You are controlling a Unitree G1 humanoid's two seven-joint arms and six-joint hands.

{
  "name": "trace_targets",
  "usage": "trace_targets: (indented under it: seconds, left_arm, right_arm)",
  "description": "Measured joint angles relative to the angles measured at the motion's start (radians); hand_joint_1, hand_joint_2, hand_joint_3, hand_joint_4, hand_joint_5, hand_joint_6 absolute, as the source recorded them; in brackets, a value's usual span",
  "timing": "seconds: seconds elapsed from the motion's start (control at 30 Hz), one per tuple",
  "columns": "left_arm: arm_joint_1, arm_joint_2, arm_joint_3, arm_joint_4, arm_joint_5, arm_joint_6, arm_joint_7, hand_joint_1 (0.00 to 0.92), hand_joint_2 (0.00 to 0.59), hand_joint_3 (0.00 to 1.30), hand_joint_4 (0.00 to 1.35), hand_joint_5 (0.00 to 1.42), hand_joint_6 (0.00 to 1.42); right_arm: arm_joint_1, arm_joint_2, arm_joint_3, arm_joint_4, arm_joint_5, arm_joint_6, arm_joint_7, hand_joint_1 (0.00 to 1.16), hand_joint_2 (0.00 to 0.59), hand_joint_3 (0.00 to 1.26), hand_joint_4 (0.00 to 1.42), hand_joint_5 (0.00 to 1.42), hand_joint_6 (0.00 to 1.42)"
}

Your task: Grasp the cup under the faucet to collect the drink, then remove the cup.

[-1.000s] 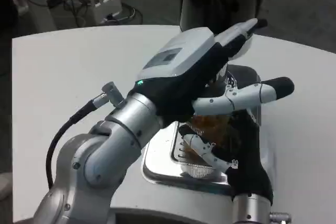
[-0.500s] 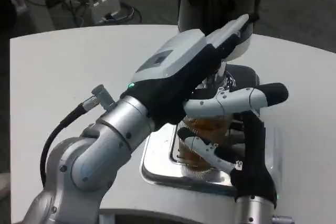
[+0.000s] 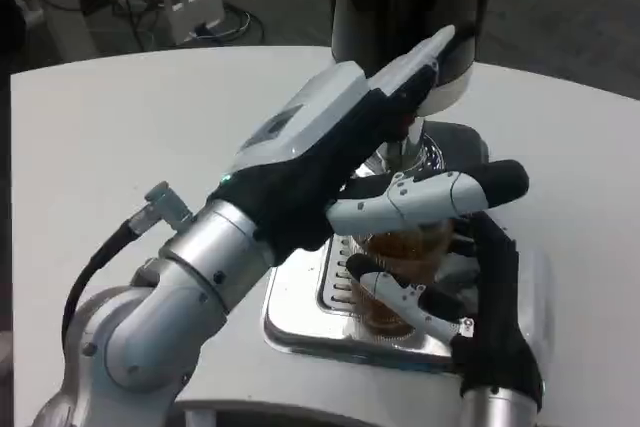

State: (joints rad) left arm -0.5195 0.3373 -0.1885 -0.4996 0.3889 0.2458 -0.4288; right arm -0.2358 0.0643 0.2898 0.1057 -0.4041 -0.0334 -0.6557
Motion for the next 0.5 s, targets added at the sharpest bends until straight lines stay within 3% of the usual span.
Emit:
trace_targets:
  seconds: [0.3,0.5]
  left_arm:
    - [0.048,-0.028,0.043,-0.086,-0.072,0.099,0.000,0.000,0.000,0.00,0.00,0.00,0.00]
    - [0.085,0.013,0.089,-0.148,-0.087,0.181,-0.018,0.000,0.000,0.00,0.00,0.00,0.00]
  right_arm:
    - [0.051,-0.004,0.011,-0.043,-0.003,0.000,0.003,0.90,0.119,0.83,0.92,1.07,0.97]
    - [0.082,-0.006,0.027,-0.071,-0.003,0.000,0.006,0.90,0.119,0.84,0.93,1.07,0.98]
